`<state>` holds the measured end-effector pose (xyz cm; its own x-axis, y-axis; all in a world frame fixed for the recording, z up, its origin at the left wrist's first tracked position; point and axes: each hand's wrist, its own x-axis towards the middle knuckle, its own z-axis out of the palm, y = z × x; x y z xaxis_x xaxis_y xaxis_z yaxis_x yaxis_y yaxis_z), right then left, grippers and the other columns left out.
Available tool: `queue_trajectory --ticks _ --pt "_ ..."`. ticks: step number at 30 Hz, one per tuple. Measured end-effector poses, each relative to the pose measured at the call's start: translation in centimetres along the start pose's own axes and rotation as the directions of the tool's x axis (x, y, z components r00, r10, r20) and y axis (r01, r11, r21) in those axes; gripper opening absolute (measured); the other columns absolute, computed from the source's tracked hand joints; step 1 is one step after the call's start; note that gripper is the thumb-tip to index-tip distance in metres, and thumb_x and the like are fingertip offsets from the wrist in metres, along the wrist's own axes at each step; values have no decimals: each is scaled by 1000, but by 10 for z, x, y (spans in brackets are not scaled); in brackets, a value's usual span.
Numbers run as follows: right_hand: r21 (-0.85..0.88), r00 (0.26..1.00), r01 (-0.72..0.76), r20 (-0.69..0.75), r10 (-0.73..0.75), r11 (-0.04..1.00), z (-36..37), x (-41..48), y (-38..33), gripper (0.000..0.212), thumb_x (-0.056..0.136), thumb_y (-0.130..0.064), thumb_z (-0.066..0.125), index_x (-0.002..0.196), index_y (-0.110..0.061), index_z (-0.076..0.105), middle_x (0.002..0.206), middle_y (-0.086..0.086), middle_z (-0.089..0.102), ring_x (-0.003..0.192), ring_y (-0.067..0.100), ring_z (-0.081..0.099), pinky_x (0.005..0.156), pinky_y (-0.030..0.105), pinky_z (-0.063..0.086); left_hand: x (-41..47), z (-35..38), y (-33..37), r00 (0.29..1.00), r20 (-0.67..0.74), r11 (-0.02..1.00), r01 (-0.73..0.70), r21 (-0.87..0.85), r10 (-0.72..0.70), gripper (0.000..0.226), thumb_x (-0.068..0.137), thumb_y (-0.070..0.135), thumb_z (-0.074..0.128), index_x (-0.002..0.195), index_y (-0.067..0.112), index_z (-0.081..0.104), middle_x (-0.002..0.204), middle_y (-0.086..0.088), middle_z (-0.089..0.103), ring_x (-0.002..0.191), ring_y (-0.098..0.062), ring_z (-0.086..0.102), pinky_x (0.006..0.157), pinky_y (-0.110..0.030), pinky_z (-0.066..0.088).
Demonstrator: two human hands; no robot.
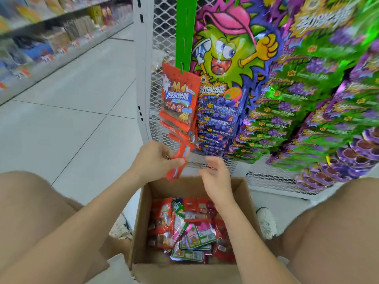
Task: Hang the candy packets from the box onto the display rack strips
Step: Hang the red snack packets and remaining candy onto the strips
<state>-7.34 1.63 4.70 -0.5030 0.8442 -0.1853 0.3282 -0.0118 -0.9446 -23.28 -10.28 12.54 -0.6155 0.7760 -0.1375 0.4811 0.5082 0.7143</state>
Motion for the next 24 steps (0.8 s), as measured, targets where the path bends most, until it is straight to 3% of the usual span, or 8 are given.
queue_trajectory --ticks 3,5,9,11,14,17,20,24 --pt "44 918 234 319 -236 971 -5 -23 -31 71 83 -22 80 144 -40 49 143 -17 56 136 1 51 113 30 44 -8 -2 24 982 105 924 182 -336 -155 33 88 29 85 72 4 70 75 -20 76 59 -26 69 54 -32 60" --pt "-26 862 360 393 -321 933 -4 -35 -44 86 78 -38 88 150 -44 41 144 -22 56 135 -4 51 111 24 43 -12 -10 36 963 172 849 267 -456 -210 21 88 25 85 84 7 75 81 -16 79 63 -21 70 56 -27 53" --pt "-84 885 429 240 -400 899 -6 -32 -69 42 99 -21 69 138 -32 58 97 -23 75 81 -1 69 79 20 54 -16 -24 53 990 80 858 141 -494 -116 34 100 39 71 94 8 80 79 -3 80 57 -10 66 54 -23 43" --pt "-144 896 442 116 -429 885 -10 -25 -80 26 105 -20 58 130 -29 62 95 -10 75 81 12 69 82 35 56 -18 -29 60 985 -173 936 -38 -350 -25 42 104 45 61 83 15 81 72 0 78 55 -12 67 55 -25 48" --pt "2 923 385 1 -385 923 -12 -18 -103 12 103 -22 59 114 -28 60 94 -3 72 78 14 65 75 33 54 -11 -42 67 868 -480 956 -235 -176 125 25 102 32 60 87 23 77 79 8 75 75 -9 68 72 -29 53" --pt "-75 862 488 -111 -494 869 -19 -16 -131 5 97 -25 64 97 -22 68 77 -11 68 65 9 57 65 27 47 6 -59 81 838 -513 927 -321 -192 184 24 99 21 56 113 29 73 111 13 72 102 -1 65 88 -28 51" --pt "-145 840 522 -82 -536 840 -24 -14 -145 34 96 -24 69 65 -25 55 51 -12 48 49 8 36 49 22 29 22 -79 107 834 -509 900 -371 -229 214 40 95 14 53 130 24 67 127 7 67 114 -4 62 96 -26 47" --pt "-163 882 463 -7 -471 871 -30 -12 -147 44 102 -30 63 64 -22 43 53 -10 29 52 9 24 52 33 22 49 -95 139 893 -418 846 -347 -406 166 49 94 12 55 143 22 56 137 10 63 117 -11 66 99 -41 56"
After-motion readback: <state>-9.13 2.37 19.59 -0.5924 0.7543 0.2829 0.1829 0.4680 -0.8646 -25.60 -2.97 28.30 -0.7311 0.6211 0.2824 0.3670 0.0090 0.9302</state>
